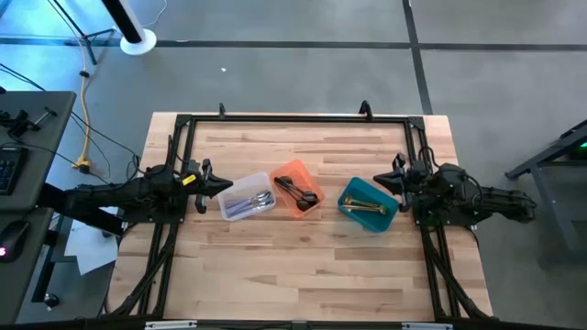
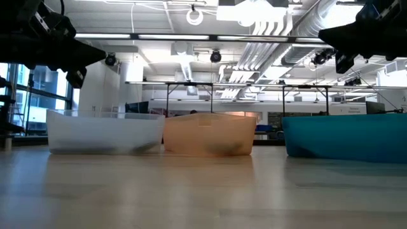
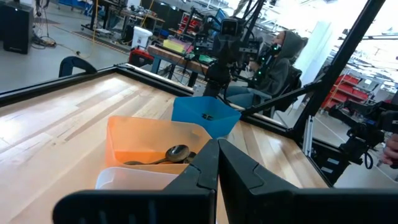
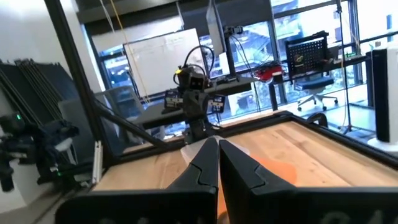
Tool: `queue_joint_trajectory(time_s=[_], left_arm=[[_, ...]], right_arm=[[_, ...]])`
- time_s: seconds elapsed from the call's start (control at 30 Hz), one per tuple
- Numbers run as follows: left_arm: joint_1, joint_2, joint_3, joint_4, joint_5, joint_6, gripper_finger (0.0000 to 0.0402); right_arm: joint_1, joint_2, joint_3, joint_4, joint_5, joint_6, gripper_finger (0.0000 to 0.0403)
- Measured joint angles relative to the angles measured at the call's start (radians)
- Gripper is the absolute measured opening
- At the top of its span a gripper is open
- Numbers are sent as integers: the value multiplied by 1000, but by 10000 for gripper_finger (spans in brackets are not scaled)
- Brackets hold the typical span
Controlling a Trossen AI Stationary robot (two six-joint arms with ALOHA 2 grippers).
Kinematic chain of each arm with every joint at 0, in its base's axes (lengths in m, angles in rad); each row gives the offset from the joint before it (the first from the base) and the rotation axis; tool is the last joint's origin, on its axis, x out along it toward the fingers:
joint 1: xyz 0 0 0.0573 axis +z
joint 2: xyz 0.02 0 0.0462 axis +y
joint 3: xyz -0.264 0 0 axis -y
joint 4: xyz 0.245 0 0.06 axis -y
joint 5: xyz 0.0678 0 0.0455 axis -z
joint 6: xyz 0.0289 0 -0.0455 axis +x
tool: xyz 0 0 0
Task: Sort silverware by color (type)
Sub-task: Return to Home Position
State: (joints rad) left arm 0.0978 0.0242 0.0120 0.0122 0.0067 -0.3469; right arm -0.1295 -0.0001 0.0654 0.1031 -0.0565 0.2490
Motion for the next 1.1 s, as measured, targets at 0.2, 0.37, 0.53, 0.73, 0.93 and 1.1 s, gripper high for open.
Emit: queue_joint_trajectory(time_s=[0.2, 0.37, 0.53, 0.73, 0.93, 1.1], left_arm=[[0, 0, 0, 0, 0, 0, 1], [0, 0, 0, 0, 0, 0, 1], [0, 0, 0, 0, 0, 0, 1], [0, 0, 0, 0, 1, 0, 1], [0, 0, 0, 0, 1, 0, 1], [0, 0, 0, 0, 1, 0, 1]], right_arm=[[0, 3, 0, -52, 1, -73, 0], [0, 4, 0, -152, -1, -67, 0], [0, 7, -56, -83, -8, -79, 0], [0, 12, -56, -82, 8, -120, 0], [0, 12, -56, -83, 12, -126, 0], [0, 33, -55, -92, 49, -117, 0]])
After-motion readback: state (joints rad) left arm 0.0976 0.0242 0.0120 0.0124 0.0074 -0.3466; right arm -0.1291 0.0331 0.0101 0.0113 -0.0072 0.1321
